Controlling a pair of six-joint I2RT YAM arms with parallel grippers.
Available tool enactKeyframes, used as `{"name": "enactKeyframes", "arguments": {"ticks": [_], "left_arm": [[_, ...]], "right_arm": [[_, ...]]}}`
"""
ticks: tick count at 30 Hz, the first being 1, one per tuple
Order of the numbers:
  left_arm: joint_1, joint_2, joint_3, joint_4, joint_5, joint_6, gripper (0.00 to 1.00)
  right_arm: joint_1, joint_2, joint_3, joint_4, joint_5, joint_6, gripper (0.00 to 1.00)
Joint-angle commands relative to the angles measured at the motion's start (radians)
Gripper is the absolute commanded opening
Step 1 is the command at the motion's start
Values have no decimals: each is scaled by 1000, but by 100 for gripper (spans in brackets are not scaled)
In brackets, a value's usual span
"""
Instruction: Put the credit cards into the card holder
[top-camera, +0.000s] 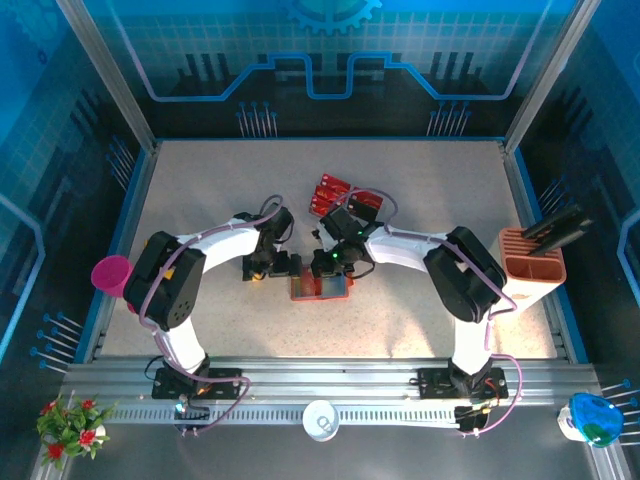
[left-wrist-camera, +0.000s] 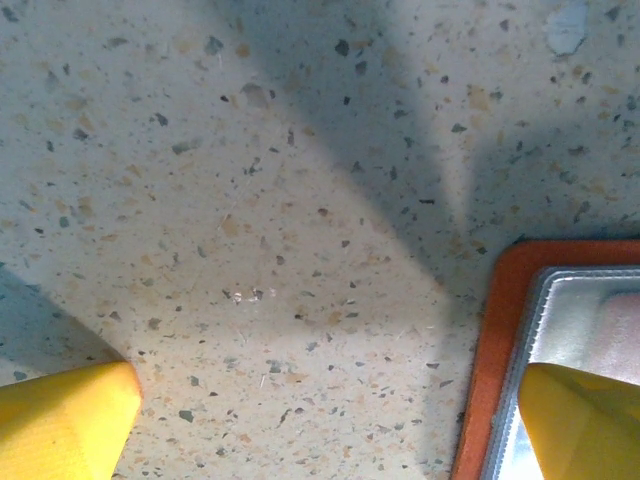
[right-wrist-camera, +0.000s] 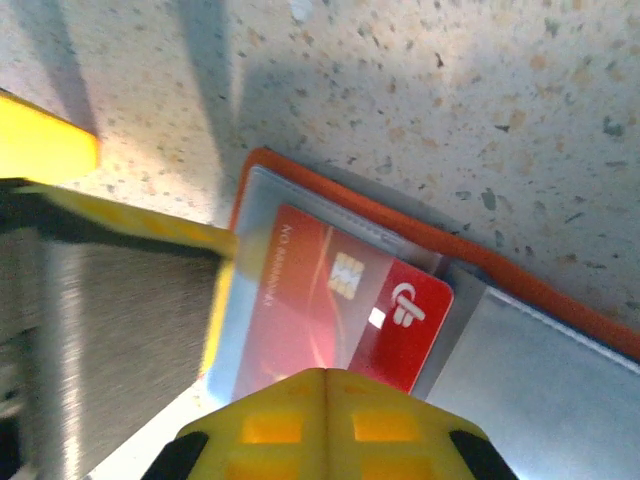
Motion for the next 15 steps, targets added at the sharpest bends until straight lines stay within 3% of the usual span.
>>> {"name": "enactKeyframes", "arguments": {"ticks": [1, 15], "left_arm": [[2, -31, 4, 5, 26, 29, 99], [2, -33, -35, -82, -73, 7, 99]], "right_arm": [[-9, -67, -18, -51, 41, 10, 3], [-10, -31, -36, -78, 67, -2, 0]]}}
